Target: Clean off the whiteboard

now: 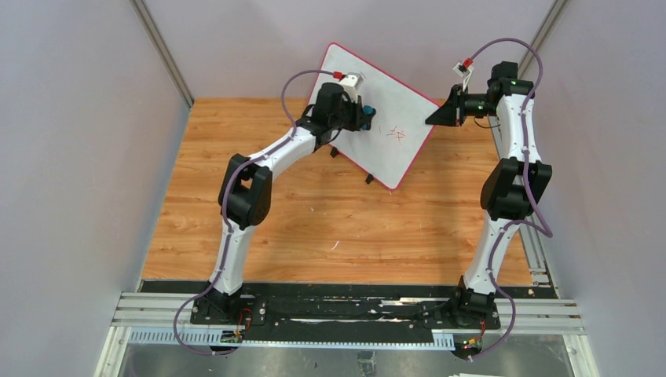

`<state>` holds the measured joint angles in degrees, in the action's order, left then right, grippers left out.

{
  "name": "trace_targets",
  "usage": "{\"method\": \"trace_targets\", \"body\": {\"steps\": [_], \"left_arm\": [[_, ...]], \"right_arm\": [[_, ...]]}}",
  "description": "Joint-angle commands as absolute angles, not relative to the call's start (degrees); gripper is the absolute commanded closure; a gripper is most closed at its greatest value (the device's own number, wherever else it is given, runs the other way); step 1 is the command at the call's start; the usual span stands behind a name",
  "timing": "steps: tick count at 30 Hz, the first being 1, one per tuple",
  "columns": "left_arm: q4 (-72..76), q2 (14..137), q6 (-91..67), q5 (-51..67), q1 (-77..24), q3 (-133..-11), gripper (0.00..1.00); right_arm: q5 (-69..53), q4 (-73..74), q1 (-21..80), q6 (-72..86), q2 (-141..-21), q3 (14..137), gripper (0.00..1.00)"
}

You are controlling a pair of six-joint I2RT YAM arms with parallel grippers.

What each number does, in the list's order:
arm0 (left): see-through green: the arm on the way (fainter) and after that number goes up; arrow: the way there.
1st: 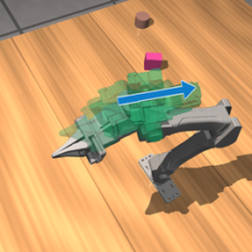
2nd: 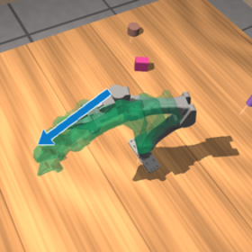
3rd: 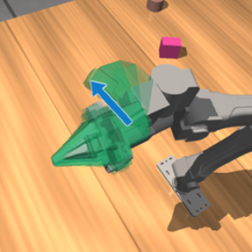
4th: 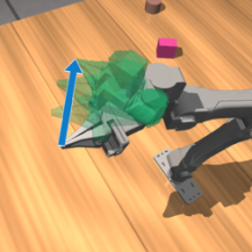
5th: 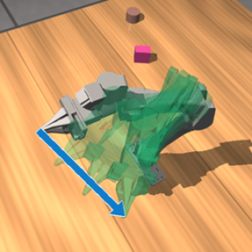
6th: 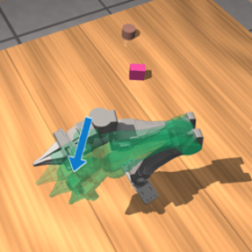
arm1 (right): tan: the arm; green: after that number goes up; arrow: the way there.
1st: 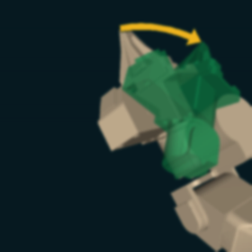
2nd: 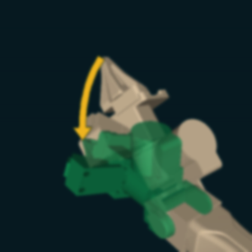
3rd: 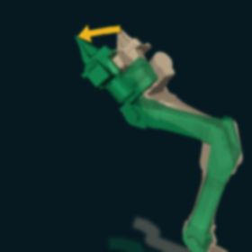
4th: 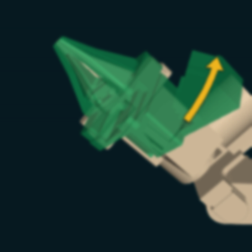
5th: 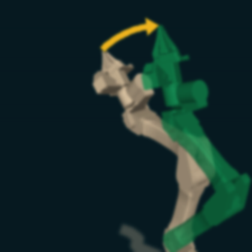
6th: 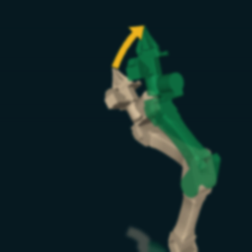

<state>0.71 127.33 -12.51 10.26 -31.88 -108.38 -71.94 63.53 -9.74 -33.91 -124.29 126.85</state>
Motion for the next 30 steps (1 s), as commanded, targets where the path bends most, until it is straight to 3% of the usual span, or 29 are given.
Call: {"method": "trace_targets", "body": {"steps": [1,13,30], "left_arm": [[-0.11,126.05,-12.56,8.51,-27.46,-108.05,1.0],[0.19,129.26,-15.28,11.77,-29.66,-111.03,1.0],[6.32,126.27,-16.77,12.39,-38.71,-103.03,1.0]], "right_arm": [[-71.23,66.47,-6.77,-38.85,-123.75,125.59,0.99],[-71.37,66.45,-6.76,-38.66,-123.72,125.68,0.99],[-71.49,66.42,-6.77,-38.55,-124.38,126.33,0.99]]}}
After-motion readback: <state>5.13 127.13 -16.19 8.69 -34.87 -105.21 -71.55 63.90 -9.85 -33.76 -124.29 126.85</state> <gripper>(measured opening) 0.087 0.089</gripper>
